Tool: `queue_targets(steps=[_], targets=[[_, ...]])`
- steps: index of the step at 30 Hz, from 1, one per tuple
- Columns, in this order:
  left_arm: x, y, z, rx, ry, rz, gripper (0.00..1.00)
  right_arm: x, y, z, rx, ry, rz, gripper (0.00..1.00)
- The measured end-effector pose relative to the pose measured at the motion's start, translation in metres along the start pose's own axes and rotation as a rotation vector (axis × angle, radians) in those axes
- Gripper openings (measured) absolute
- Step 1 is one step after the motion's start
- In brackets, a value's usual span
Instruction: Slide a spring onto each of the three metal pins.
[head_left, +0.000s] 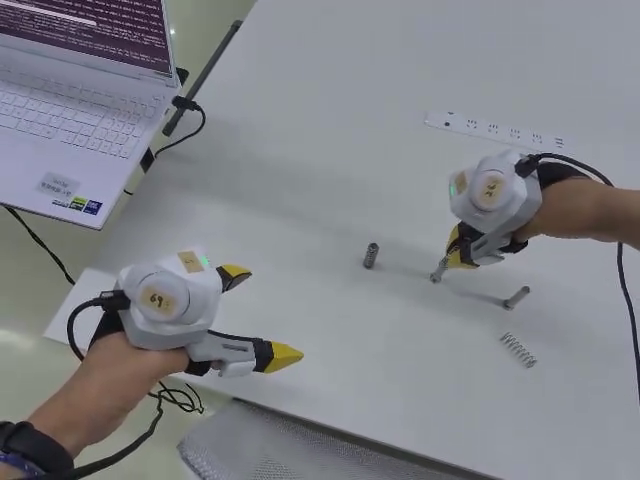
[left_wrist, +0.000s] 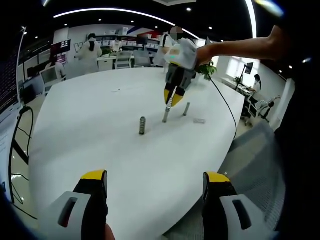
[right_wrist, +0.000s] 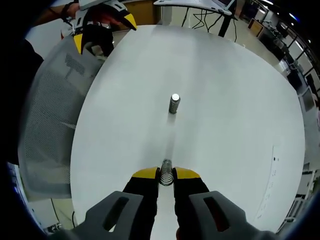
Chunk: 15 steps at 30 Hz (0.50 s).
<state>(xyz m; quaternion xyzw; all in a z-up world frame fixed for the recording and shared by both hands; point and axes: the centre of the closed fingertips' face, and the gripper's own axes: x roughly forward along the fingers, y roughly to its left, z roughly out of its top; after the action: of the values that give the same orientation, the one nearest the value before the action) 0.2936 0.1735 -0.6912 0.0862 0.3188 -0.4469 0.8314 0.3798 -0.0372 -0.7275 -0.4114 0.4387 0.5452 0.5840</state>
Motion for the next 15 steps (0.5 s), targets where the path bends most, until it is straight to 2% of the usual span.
queue_targets(steps=[15], targets=[[-0.002,0.002,-0.002,-0.008,0.001,0.005,0.75,0.016,0.001,0.000,-0.026,0.024,0.023,0.09]])
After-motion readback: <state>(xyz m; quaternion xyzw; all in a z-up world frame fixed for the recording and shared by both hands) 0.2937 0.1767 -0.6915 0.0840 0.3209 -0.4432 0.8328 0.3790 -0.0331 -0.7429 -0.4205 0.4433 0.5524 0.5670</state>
